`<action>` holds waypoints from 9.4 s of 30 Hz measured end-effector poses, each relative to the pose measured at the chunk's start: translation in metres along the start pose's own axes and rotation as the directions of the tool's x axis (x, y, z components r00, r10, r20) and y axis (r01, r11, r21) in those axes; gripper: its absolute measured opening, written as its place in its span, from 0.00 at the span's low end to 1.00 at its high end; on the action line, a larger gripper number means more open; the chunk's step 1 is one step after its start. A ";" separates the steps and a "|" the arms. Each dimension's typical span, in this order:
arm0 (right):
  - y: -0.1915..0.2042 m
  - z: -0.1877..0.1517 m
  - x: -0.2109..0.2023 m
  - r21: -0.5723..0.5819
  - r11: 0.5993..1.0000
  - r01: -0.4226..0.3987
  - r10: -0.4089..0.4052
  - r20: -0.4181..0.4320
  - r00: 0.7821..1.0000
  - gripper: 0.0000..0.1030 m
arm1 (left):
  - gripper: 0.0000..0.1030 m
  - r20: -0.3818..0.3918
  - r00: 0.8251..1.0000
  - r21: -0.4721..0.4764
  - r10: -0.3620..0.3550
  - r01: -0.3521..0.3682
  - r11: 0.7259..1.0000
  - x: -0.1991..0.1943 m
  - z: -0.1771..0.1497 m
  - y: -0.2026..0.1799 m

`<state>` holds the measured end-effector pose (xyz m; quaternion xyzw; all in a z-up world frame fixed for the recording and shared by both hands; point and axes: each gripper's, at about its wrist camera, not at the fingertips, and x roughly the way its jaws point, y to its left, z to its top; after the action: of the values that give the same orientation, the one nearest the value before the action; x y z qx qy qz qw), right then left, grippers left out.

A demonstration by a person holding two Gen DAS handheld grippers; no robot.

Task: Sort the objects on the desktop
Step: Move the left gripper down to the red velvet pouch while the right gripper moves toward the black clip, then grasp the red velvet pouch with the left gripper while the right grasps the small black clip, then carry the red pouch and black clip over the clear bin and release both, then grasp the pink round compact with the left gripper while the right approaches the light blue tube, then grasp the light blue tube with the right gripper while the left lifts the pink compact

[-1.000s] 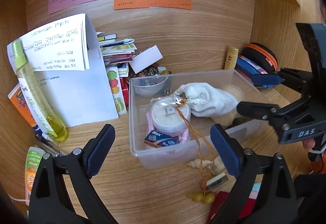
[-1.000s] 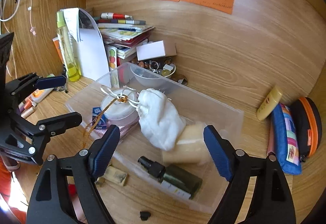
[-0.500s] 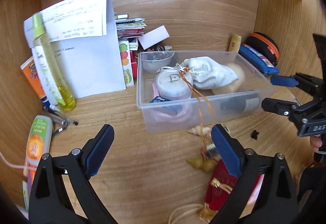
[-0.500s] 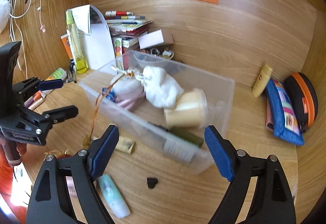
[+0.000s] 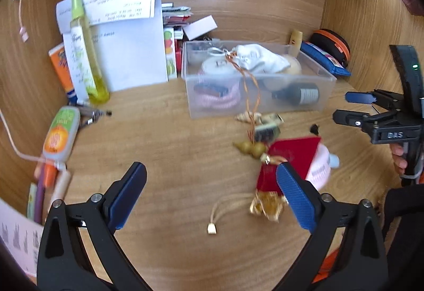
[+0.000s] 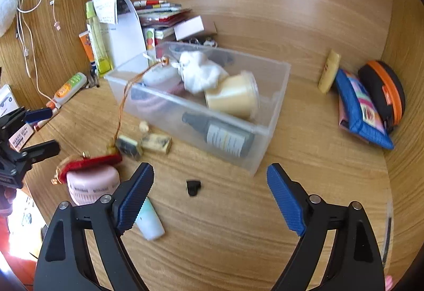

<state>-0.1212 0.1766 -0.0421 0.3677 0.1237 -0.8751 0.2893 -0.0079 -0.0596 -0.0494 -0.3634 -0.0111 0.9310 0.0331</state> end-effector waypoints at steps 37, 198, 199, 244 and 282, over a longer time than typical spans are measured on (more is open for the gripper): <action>0.007 -0.019 0.040 -0.026 0.997 -0.074 0.070 -0.110 0.991 0.38 | 0.53 -0.123 0.981 0.056 -0.149 0.157 0.986 0.063 -0.001 -0.043; 0.017 -0.013 -0.023 -0.099 0.995 0.011 -0.005 0.062 0.998 0.75 | 0.93 0.093 0.986 0.049 -0.140 0.136 0.990 0.034 0.070 -0.065; 0.018 -0.015 -0.022 -0.098 0.995 0.011 -0.005 0.057 0.998 0.76 | 0.93 0.090 0.986 0.044 -0.138 0.135 0.990 0.034 0.066 -0.066; 0.065 -0.053 0.010 -0.183 0.979 -0.094 0.086 -0.054 0.995 0.28 | 0.77 -0.116 0.963 -0.105 -0.244 0.232 0.967 0.067 0.008 -0.078; 0.035 -0.041 -0.024 -0.101 0.992 -0.078 0.082 0.030 0.996 0.22 | 0.61 0.054 0.990 -0.090 -0.129 0.134 0.987 0.028 0.021 -0.059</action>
<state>-0.0632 0.1762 -0.0541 0.3426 0.1476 -0.8616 0.3443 -0.0391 0.0016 -0.0505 -0.3407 -0.0794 0.9336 0.0771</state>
